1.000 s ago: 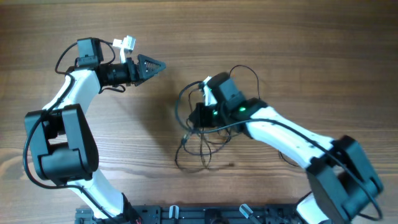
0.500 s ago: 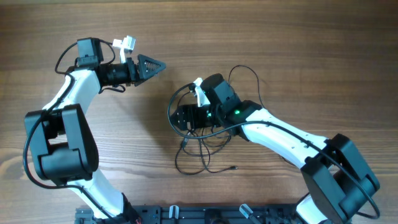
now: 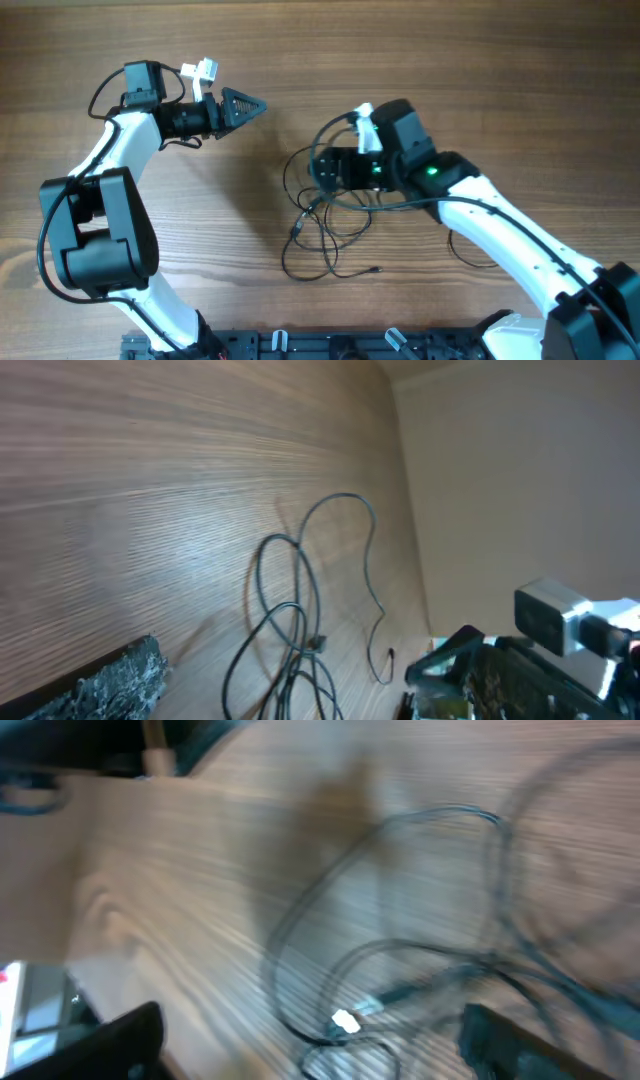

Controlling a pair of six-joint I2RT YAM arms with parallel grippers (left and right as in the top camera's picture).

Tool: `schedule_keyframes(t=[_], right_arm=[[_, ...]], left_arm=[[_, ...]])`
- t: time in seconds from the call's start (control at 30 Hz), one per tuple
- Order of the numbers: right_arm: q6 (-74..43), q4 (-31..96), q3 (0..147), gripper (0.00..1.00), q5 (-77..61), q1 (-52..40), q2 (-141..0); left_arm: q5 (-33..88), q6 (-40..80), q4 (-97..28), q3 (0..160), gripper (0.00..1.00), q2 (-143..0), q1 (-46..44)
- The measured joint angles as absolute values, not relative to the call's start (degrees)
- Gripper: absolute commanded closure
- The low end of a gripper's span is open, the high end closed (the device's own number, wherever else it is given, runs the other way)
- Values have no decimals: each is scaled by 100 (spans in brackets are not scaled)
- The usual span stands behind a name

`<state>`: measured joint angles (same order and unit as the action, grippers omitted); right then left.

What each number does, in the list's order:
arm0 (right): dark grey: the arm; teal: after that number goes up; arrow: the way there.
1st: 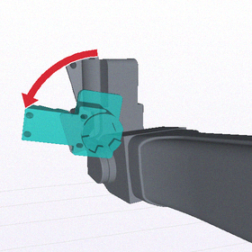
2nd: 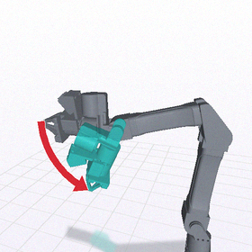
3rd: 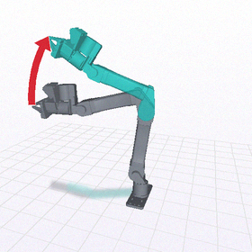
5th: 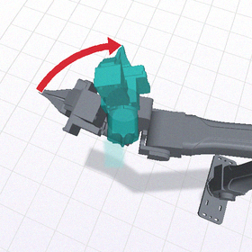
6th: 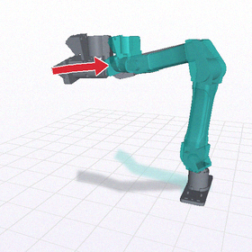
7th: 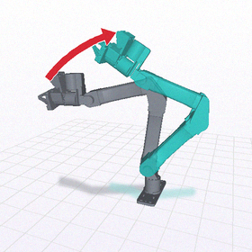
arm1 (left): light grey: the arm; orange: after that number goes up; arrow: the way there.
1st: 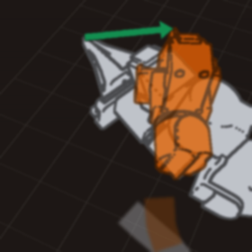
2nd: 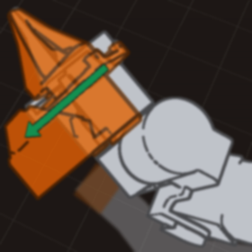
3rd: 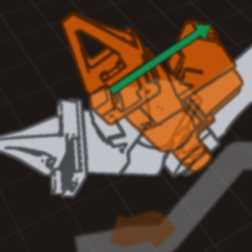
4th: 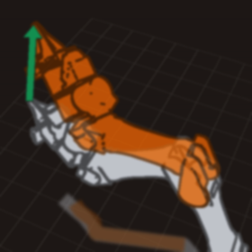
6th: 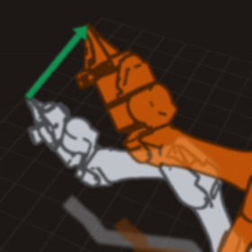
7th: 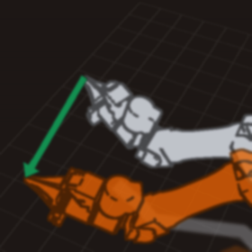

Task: Untangle cables

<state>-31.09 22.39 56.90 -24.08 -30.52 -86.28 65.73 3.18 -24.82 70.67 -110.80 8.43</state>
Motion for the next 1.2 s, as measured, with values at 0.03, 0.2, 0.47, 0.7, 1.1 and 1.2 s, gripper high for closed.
schedule_keyframes(t=[0.03, 0.2, 0.47, 0.7, 1.1, 1.2], right_arm=[[-3122, 2436, 5682, 1, -2314, -2991, -8637], [-3216, 2738, 5627, 0, -1647, -2950, -8713], [-3667, 2711, 5450, 0, -768, -2816, -9327], [-3747, 2130, 5443, 0, -742, -2781, -9824], [-3653, 2180, 5443, 0, -882, -1911, -9832], [-3564, 2180, 5443, 0, -1004, -1680, -9832]], left_arm=[[6423, 416, -2480, 7067, 10, -11080, 840], [5857, 923, -2504, 7065, 42, -11080, 735], [4799, 1332, -3127, 7061, 34, -10556, 99], [3837, 1505, -4051, 7063, 30, -9642, -858], [2132, 2115, -5422, 7059, 24, -9660, -2580], [1765, 2263, -5430, 7048, 30, -9660, -2731]])
